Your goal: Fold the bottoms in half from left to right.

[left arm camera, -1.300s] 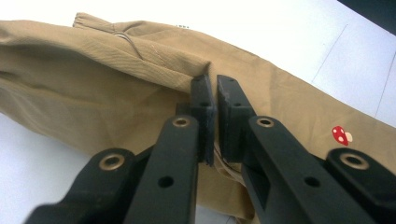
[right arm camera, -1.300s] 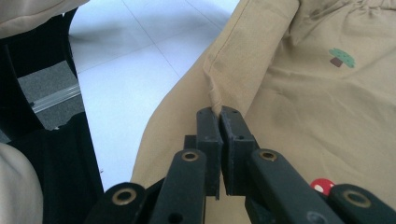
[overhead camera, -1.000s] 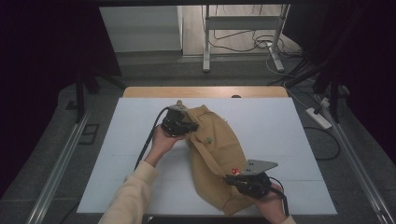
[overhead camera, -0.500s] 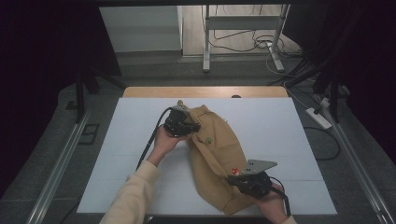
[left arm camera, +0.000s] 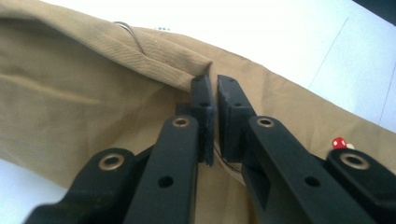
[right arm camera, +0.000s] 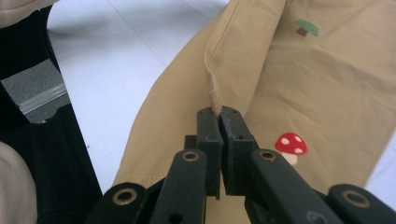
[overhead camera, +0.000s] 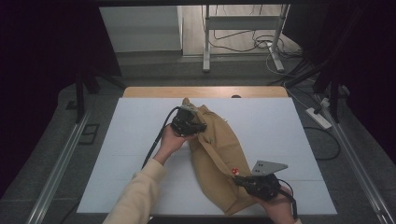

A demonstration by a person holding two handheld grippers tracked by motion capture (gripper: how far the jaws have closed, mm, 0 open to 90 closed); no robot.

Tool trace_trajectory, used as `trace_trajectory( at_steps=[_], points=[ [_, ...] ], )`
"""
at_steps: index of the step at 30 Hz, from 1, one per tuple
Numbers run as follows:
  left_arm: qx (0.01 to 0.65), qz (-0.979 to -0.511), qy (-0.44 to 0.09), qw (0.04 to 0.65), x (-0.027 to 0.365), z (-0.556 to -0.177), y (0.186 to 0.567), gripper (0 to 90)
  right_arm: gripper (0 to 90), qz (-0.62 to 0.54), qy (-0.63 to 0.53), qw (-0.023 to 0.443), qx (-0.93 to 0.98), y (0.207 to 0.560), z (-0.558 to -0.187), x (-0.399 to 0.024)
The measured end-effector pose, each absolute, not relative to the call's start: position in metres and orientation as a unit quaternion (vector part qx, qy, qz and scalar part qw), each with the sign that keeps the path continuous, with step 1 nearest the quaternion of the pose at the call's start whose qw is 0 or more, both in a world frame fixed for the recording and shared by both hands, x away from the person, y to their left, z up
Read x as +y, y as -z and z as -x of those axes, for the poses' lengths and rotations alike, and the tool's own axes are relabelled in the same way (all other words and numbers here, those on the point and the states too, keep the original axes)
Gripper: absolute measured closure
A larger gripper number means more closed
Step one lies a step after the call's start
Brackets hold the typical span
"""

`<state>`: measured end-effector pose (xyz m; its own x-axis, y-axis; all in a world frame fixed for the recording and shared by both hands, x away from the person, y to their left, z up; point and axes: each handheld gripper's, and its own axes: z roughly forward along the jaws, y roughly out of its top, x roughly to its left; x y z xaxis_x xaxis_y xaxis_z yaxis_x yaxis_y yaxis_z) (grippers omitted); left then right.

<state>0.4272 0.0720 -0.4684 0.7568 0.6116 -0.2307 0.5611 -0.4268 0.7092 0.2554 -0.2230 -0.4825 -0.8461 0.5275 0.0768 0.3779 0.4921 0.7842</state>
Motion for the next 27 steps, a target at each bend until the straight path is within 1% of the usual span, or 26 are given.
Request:
trace_trajectory(
  at_steps=[8, 18, 27],
  points=[
    [0.348, -0.842, -0.022, 0.411, 0.06, -0.432, 0.47, 85.4, 87.2, -0.271, -0.429, 0.091, 0.857, 0.482, -0.253, -0.232],
    [0.353, -0.84, -0.012, 0.411, 0.049, -0.443, 0.482, 85.1, 87.2, -0.281, -0.42, 0.097, 0.858, 0.483, -0.257, -0.24],
    [0.358, -0.841, -0.016, 0.406, 0.037, -0.449, 0.487, 84.4, 87.2, -0.296, -0.411, 0.097, 0.857, 0.486, -0.263, -0.249]
  ],
)
